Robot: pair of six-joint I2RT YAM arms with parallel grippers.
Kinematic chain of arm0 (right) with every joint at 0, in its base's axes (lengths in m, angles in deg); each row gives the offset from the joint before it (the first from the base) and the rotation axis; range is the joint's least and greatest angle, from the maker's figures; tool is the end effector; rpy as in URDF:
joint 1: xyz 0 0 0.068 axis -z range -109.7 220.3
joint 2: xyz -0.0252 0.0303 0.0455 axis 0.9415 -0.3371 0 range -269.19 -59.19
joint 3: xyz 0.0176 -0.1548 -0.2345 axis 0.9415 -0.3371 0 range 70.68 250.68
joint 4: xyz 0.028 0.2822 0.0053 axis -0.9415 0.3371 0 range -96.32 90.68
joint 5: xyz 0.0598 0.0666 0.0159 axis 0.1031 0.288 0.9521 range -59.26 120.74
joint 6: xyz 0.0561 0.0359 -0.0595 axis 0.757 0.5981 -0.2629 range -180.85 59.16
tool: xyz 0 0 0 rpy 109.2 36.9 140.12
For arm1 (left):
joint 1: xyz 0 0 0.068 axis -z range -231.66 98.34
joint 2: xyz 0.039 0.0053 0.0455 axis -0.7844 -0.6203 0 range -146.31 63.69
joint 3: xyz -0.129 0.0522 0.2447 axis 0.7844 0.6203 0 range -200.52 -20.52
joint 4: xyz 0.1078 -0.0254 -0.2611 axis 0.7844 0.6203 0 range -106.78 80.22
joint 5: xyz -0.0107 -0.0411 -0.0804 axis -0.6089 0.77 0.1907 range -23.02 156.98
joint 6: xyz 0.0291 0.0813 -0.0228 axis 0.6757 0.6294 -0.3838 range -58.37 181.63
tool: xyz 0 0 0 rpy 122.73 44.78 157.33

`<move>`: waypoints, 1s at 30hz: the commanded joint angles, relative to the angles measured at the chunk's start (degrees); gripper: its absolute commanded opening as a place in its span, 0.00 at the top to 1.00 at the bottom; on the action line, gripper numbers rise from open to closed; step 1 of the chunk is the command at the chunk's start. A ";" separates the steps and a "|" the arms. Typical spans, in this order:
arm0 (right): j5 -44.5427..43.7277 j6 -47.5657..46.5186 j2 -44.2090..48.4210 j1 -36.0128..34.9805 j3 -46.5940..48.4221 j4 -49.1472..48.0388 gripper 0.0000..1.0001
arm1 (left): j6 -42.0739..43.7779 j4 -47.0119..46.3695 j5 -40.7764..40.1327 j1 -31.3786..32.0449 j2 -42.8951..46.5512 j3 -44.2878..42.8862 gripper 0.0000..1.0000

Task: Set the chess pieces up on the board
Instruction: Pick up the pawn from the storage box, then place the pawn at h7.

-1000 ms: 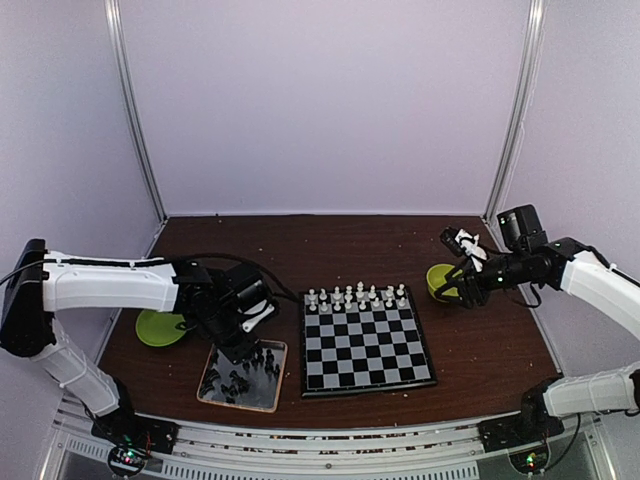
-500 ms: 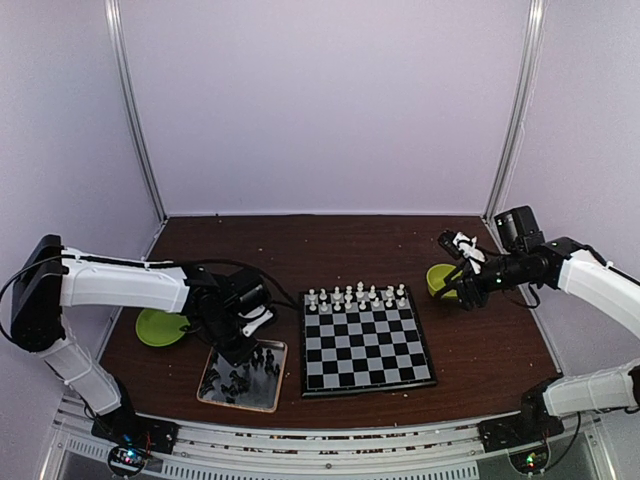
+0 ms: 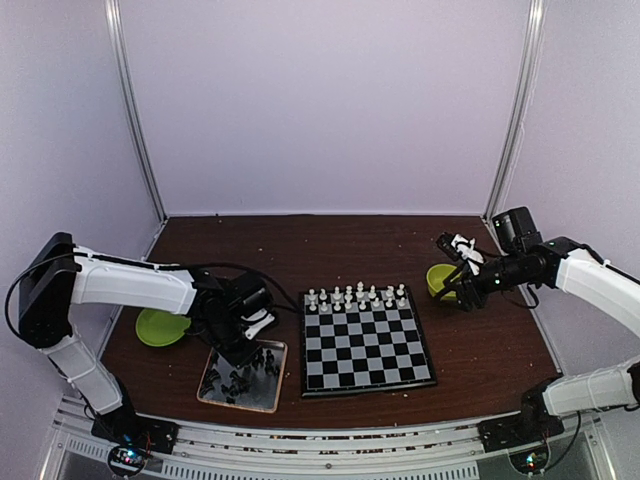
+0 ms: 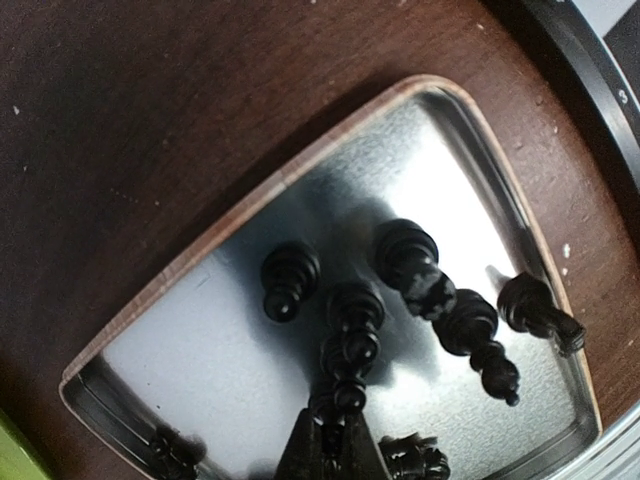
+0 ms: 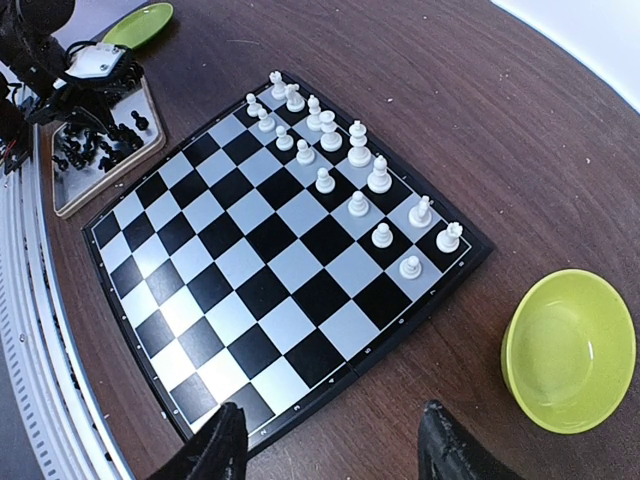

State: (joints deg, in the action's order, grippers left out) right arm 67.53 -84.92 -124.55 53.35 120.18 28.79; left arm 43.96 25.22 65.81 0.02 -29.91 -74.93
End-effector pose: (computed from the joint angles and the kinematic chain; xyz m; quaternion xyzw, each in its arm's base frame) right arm 0.2421 0.1237 0.2389 -0.4122 0.8007 0.2771 0.3349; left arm 0.1914 -0.2396 0.1109 0.2908 0.9536 -0.0352 0.0689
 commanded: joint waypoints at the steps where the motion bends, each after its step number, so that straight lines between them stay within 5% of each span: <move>1: -0.55 -0.45 -0.33 0.16 0.55 0.43 0.42 | 0.77 -0.68 0.77 -0.53 -0.67 0.80 1.00; 7: -0.41 -0.44 -0.46 0.17 0.57 0.48 0.43 | 2.42 2.38 0.99 -2.21 4.21 1.42 1.00; 18: -0.31 -0.71 -0.73 0.19 0.62 0.69 0.44 | 4.75 -2.40 22.66 -9.01 13.80 1.92 1.00; 30: -1.61 -1.28 -1.15 0.17 0.55 0.83 0.44 | 4.49 -3.17 9.83 5.44 2.69 -12.52 1.00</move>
State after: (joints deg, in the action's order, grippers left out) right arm 67.20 -85.16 -125.45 53.35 120.18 29.08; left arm 48.09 22.42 80.85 2.57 -21.80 -83.57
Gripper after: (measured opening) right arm 0.559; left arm 0.029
